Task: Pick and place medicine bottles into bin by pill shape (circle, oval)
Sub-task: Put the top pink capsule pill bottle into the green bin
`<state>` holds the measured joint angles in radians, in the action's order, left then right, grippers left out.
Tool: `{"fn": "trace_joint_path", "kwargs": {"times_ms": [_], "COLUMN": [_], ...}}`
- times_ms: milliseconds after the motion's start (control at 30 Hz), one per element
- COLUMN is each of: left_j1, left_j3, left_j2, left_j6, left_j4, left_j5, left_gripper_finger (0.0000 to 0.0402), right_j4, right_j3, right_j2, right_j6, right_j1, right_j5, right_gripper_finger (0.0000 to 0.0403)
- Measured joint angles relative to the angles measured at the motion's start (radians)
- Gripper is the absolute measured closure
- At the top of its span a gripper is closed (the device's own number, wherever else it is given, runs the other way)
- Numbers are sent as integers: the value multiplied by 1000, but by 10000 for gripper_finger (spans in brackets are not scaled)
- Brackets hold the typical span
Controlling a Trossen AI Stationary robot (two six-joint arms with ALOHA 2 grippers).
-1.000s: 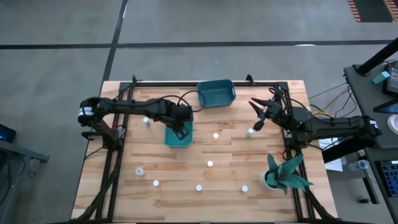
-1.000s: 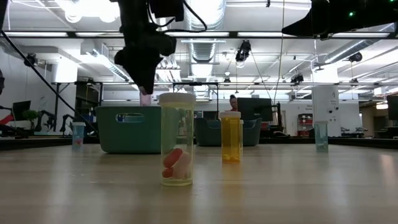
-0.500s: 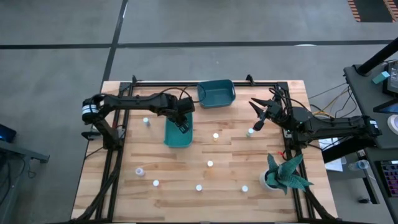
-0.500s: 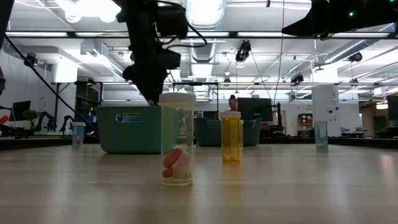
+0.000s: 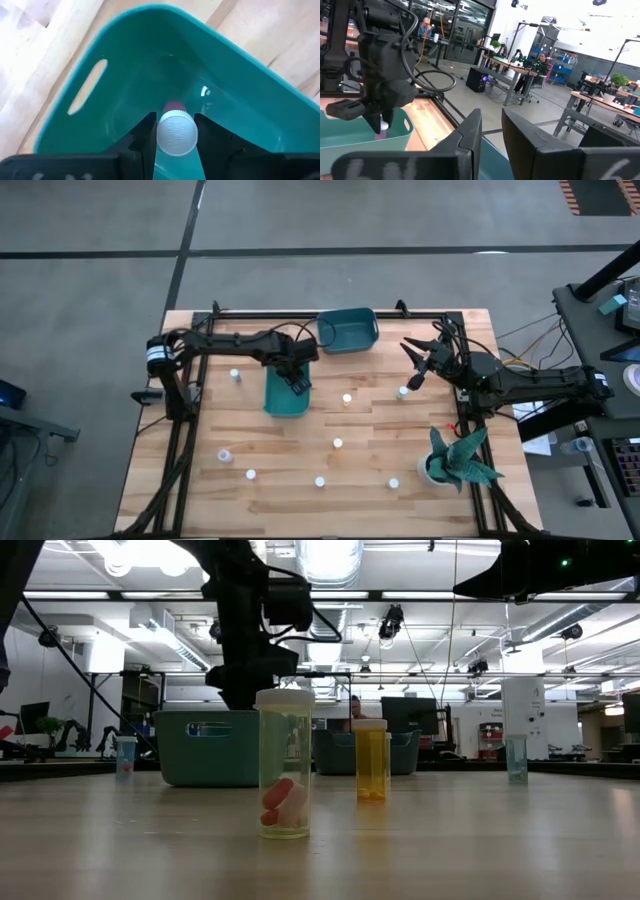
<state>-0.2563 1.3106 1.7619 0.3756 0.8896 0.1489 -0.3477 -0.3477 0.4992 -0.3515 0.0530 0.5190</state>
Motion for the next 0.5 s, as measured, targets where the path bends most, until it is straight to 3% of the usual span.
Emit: {"fn": "trace_joint_path", "kwargs": {"times_ms": [500], "left_j1": [-33], "left_j3": [-2], "left_j2": [1], "left_j6": [-42], "left_j4": [-50], "left_j5": [9], "left_gripper_finger": [305], "right_j4": [0], "right_j3": [0], "right_j2": [0], "right_j6": [-1], "right_j1": [0], "right_j5": [0], "right_gripper_finger": [337]}}
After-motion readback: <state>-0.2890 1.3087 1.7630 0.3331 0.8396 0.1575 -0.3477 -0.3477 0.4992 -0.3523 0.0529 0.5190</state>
